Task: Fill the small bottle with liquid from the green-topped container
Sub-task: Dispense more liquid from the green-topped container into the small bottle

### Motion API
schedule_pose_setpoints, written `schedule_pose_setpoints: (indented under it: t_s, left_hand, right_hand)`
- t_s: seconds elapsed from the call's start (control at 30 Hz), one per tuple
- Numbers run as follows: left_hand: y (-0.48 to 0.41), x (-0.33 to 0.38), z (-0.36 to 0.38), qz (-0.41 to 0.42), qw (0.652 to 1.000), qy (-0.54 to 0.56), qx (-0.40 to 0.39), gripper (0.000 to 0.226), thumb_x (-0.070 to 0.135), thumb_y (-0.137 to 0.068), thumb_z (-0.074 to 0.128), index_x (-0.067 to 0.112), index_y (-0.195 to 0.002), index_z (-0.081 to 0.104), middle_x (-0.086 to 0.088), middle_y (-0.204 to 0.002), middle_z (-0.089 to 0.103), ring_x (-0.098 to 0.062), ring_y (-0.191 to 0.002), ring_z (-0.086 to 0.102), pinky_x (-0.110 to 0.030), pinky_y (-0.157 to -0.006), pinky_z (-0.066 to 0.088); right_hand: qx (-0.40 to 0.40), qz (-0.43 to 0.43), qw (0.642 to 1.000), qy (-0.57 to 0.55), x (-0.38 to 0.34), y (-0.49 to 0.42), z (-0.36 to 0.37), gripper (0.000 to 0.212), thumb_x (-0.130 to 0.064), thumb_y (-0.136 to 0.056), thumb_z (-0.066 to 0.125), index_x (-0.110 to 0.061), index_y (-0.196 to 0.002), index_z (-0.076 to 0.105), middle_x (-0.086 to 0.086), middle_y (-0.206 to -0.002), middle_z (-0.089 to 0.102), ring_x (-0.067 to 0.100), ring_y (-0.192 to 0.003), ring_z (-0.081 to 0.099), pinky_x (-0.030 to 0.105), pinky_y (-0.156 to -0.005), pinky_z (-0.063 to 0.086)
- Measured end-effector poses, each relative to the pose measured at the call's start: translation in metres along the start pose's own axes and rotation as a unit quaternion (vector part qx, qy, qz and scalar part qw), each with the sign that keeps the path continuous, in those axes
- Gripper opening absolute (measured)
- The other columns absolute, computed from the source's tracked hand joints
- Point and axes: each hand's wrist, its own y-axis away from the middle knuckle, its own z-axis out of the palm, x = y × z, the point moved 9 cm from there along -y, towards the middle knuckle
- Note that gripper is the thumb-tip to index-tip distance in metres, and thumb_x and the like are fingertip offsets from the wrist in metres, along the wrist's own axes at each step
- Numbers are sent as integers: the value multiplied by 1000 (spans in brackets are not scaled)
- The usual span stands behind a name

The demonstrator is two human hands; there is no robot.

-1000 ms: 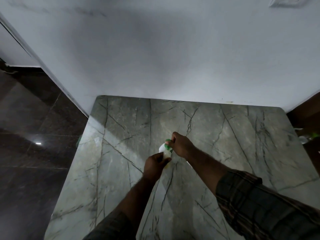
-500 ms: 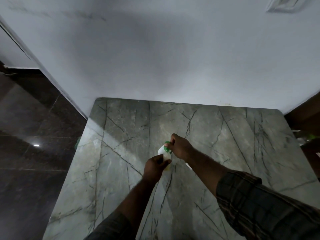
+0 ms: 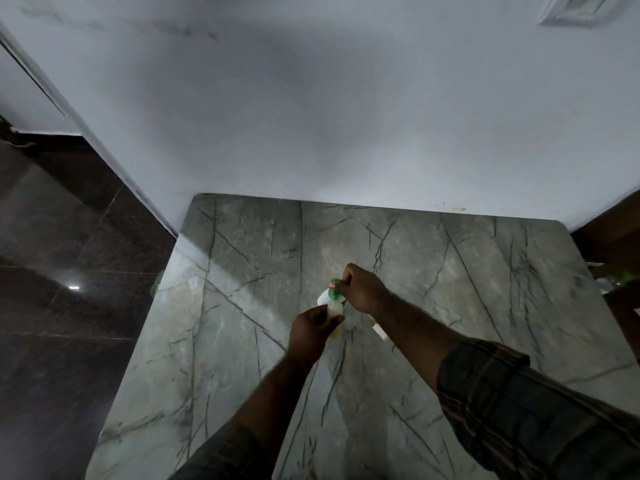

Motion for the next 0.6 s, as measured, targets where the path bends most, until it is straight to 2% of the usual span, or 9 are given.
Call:
schedule_pose_setpoints:
  t_s: [0.1, 0.2, 0.3, 0.5, 0.6]
  left_hand:
    - [1, 4, 0, 8, 1000, 8, -1, 25, 37, -82, 75, 22, -101, 75, 0, -89, 76, -17, -82, 71, -43, -81, 59]
    - [3, 6, 2, 11, 1000, 14, -5, 25, 38, -83, 74, 22, -103, 75, 1, -91, 76, -14, -84, 71, -42, -83, 59]
    - [3, 7, 1, 15, 1000, 10, -8, 24, 36, -83, 74, 22, -103, 75, 1, -91, 76, -15, -84, 72, -42, -82, 59]
    - [8, 10, -10, 34, 999, -4, 3, 19, 30, -83, 75, 21, -99, 76, -1, -85, 76, -17, -77, 70, -35, -71, 55]
    - [10, 12, -14, 42, 999, -15, 2, 20, 32, -83, 75, 23, -101, 76, -1, -83, 76, -17, -74, 69, -31, -66, 51]
  right_hand:
    - [-5, -6, 1000, -22, -2, 0, -6, 32, -40, -88, 67, -15, -105, 55, 3, -92, 62, 22, -87, 61, 31, -70, 46]
    - [-25, -7, 998, -51, -3, -2, 0, 21, -36, -89, 67, -18, -98, 60, 7, -99, 69, 24, -89, 66, 39, -78, 57]
    - [-20, 7, 997, -76, -3, -1, 3, 17, -32, -90, 65, -16, -89, 60, 8, -92, 70, 26, -85, 69, 47, -80, 59]
    - [-29, 84, 986, -142, 5, 5, 9, 20, -28, -93, 62, -14, -84, 52, 15, -79, 72, 23, -64, 67, 41, -72, 60]
    - [-34, 80, 986, -143, 5, 6, 11, 20, -30, -93, 62, -13, -87, 53, 16, -82, 72, 24, -68, 68, 43, -73, 60]
